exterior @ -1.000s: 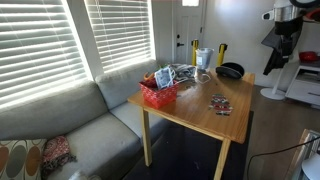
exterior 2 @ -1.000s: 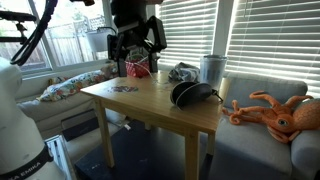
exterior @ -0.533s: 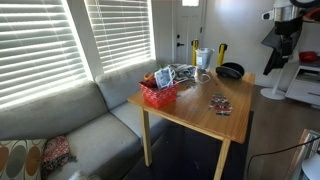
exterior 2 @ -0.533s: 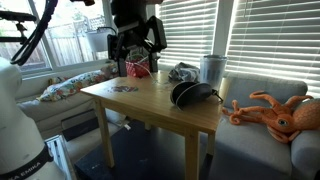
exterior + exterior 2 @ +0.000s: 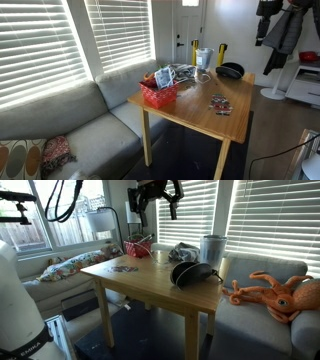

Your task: Remove the silver cup from the transparent bucket

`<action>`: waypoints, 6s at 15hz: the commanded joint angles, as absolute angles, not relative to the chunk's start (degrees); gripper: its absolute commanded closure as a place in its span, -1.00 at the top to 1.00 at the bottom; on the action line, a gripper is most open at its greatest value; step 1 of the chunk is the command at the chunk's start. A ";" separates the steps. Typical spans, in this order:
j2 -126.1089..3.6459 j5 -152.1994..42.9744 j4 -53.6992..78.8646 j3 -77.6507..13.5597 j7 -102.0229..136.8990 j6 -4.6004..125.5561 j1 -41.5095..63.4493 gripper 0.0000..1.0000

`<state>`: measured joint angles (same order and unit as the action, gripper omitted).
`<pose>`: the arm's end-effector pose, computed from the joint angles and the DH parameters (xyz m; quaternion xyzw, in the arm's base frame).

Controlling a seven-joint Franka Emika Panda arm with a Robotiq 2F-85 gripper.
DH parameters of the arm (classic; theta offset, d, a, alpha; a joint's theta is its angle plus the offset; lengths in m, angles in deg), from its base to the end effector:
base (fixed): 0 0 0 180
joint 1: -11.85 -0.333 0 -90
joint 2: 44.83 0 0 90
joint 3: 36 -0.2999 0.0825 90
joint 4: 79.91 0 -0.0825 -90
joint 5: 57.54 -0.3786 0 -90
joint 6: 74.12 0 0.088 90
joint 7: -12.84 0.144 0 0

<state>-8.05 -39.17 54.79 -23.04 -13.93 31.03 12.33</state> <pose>0.3629 -0.1327 0.5149 0.9804 0.1657 0.0262 0.1035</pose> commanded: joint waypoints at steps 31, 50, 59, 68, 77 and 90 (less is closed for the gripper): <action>-37.35 -59.70 34.14 -23.61 -12.19 48.27 13.78 0.97; -49.62 -64.11 23.89 -26.95 -8.29 51.37 17.58 -0.16; -52.20 -63.86 22.33 -28.03 -8.16 51.44 18.53 -0.38; -53.76 -63.00 22.26 -28.46 -8.19 52.06 18.99 -0.91; -49.86 -55.49 22.30 -28.86 -7.18 51.48 17.92 -0.98; -34.28 -41.51 26.51 -33.23 -8.19 49.40 14.57 -0.98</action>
<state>-39.64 -44.87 22.91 -31.88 -8.43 49.78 15.64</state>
